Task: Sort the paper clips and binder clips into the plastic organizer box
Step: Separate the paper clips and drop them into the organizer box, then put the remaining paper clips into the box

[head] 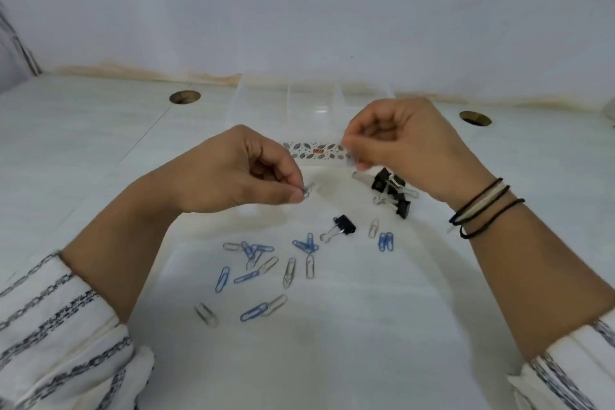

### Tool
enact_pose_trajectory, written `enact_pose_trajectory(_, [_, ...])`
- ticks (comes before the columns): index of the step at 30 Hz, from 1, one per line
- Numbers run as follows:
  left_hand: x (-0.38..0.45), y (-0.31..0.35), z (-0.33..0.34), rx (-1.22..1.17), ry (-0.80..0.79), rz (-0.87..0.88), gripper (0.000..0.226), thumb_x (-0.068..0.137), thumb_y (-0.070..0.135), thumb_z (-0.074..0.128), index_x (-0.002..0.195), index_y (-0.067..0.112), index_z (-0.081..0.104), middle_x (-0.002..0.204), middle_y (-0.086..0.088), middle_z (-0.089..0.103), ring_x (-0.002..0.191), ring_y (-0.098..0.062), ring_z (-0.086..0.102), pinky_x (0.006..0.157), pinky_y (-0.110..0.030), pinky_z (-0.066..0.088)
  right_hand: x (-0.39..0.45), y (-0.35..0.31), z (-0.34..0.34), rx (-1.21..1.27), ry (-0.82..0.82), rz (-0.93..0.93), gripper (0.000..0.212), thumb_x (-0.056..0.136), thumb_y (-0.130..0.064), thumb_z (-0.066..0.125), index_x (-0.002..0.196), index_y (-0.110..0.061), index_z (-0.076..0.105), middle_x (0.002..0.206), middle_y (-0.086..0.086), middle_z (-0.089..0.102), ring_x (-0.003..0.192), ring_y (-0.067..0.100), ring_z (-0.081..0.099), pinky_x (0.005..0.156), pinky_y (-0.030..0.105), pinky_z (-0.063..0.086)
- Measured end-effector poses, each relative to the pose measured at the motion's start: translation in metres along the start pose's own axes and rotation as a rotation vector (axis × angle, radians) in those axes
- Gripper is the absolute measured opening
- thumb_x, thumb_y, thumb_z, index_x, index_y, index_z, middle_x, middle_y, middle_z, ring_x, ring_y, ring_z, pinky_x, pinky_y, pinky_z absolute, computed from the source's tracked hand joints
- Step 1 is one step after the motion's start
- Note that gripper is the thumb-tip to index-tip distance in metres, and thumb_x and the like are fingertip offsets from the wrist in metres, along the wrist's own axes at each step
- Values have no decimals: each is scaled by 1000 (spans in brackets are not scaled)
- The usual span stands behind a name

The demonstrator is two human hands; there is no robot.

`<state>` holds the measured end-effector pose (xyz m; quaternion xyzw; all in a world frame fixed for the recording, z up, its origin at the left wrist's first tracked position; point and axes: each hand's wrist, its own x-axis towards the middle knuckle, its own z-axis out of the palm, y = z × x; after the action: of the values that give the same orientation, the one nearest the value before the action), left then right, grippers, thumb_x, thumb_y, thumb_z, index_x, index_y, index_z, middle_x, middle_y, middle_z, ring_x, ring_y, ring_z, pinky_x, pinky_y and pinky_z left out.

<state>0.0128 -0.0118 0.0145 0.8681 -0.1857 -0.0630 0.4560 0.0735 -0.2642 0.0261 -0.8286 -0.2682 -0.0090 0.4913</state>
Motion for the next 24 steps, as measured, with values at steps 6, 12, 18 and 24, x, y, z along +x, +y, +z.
enact_pose_trajectory(6, [72,29,19,27,322,75,7,85,24,84,86,17,81,78,-8,77,56,-4,60,55,-12,47,42,32,-26,-108,495,49,4,88,-15,73,86,-12,75,71,1,75,64,14,75,75,39,64])
enact_pose_trajectory(12, [130,30,34,143,504,22,35,84,34,83,114,17,77,97,7,78,76,0,70,65,-4,48,44,51,-27,-441,409,2,20,95,-10,57,103,-11,75,90,6,77,86,20,73,87,36,58])
enact_pose_trajectory(18, [75,28,28,338,254,6,15,87,34,80,99,25,76,85,12,74,60,7,60,57,-3,43,10,23,-19,-319,309,-108,17,87,-10,60,88,-19,75,75,-10,71,67,3,67,65,9,50])
enact_pose_trajectory(24, [1,20,18,594,-129,-218,28,81,53,79,86,29,67,80,12,65,68,-2,57,63,-20,45,-12,-14,-8,-436,-450,47,16,86,-14,62,83,-25,74,76,-3,77,66,5,74,62,26,62])
